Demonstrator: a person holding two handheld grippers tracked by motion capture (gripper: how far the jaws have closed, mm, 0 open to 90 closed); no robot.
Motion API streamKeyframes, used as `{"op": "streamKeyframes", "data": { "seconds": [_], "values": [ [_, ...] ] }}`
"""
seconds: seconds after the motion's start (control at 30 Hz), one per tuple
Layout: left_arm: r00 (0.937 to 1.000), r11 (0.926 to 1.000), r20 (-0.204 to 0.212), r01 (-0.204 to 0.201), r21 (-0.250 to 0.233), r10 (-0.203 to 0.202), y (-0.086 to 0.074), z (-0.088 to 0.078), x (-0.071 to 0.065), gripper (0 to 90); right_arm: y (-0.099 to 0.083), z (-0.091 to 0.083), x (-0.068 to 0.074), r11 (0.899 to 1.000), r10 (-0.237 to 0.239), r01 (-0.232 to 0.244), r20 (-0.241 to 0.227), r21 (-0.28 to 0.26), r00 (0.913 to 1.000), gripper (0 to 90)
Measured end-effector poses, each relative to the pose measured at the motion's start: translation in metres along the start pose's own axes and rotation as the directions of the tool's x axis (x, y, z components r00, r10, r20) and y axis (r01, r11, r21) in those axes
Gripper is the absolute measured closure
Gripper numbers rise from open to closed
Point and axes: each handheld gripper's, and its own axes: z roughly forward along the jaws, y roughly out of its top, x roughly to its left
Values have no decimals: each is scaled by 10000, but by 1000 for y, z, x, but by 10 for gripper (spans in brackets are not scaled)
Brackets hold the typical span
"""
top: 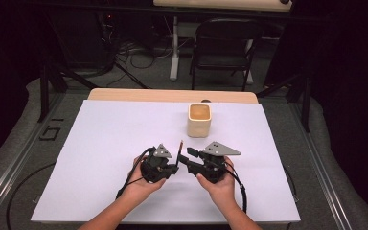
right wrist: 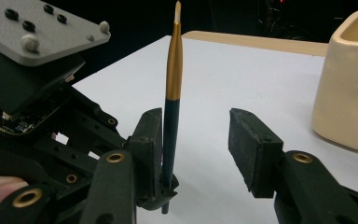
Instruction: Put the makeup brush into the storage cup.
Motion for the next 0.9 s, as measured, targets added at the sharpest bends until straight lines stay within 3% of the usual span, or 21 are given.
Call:
{"op": "streamKeyframes", "data": {
  "seconds": [0.53,0.9],
  "values": [
    [9979,9981,-302,-567,259,575,-1,6,-10,852,3,-4,-2,9983,558,-561,-199,-154,9982,657],
    [9965,9967,-381,-736,341,749,-1,8,-13,852,3,-5,-1,9966,798,-804,-337,-177,9962,735]
  ]
}}
